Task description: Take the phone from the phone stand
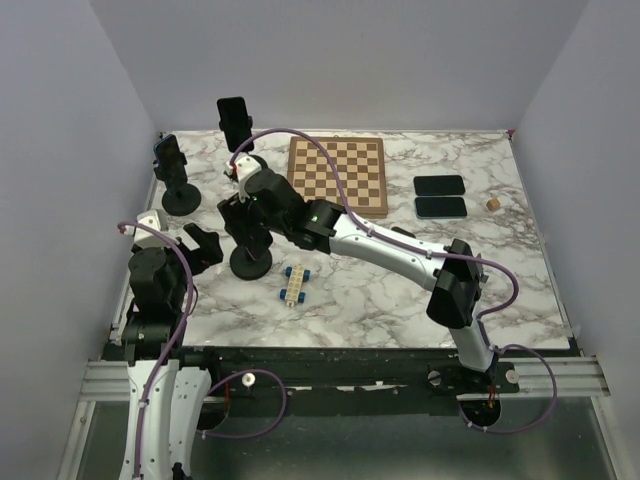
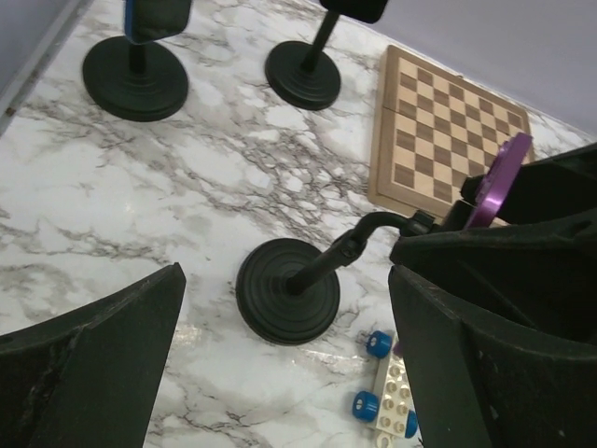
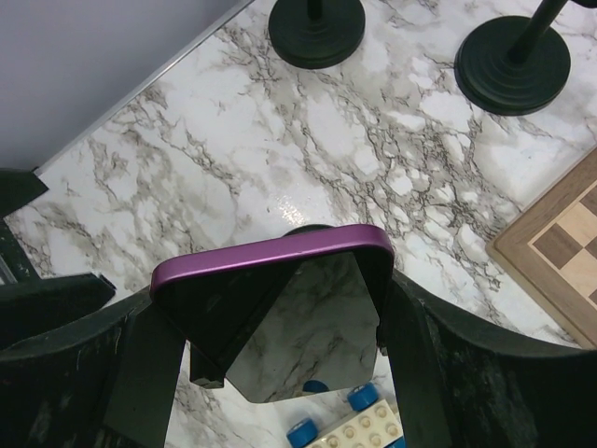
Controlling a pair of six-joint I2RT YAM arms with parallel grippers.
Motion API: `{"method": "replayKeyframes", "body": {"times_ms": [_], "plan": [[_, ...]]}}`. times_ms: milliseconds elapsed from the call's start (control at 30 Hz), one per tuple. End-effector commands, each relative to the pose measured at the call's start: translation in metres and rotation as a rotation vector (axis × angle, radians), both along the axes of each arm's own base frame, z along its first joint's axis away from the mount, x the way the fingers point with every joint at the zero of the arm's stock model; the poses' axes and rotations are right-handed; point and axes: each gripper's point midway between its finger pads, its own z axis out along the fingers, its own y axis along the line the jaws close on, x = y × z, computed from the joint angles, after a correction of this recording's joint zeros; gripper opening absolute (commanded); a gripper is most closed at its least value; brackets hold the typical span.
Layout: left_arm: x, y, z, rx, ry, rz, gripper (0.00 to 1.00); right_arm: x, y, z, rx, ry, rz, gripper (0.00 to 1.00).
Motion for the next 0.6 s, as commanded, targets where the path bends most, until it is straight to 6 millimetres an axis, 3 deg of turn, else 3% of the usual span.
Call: {"method": "replayKeyframes", "body": {"times_ms": [0,67,133,300,433,567], "plan": [[0.009,-0.036,0.0,-0.035,-0.01,-0.207,0.99,0.001,-0.002,0.012,0.065,0.061,-0.045,0.23],[0.01,-0.043,-0.003,-0.044,0.007,-0.251,0.97,0.005,-0.007,0.007,0.068,0.094,-0.073,0.17],[0.011,-0.049,-0.005,-0.051,0.016,-0.289,0.89,0.007,-0.01,0.005,0.077,0.132,-0.083,0.11],[0.012,-0.073,-0.005,-0.098,0.005,-0.426,0.74,0.01,-0.015,0.002,0.085,0.196,-0.059,0.07],[0.015,-0.088,-0.011,-0.147,0.033,-0.514,0.73,0.01,-0.017,0.003,0.1,0.235,-0.039,0.06],[0.024,-0.088,-0.009,-0.154,0.072,-0.515,0.73,0.005,-0.012,0.003,0.104,0.257,-0.002,0.04]]}}
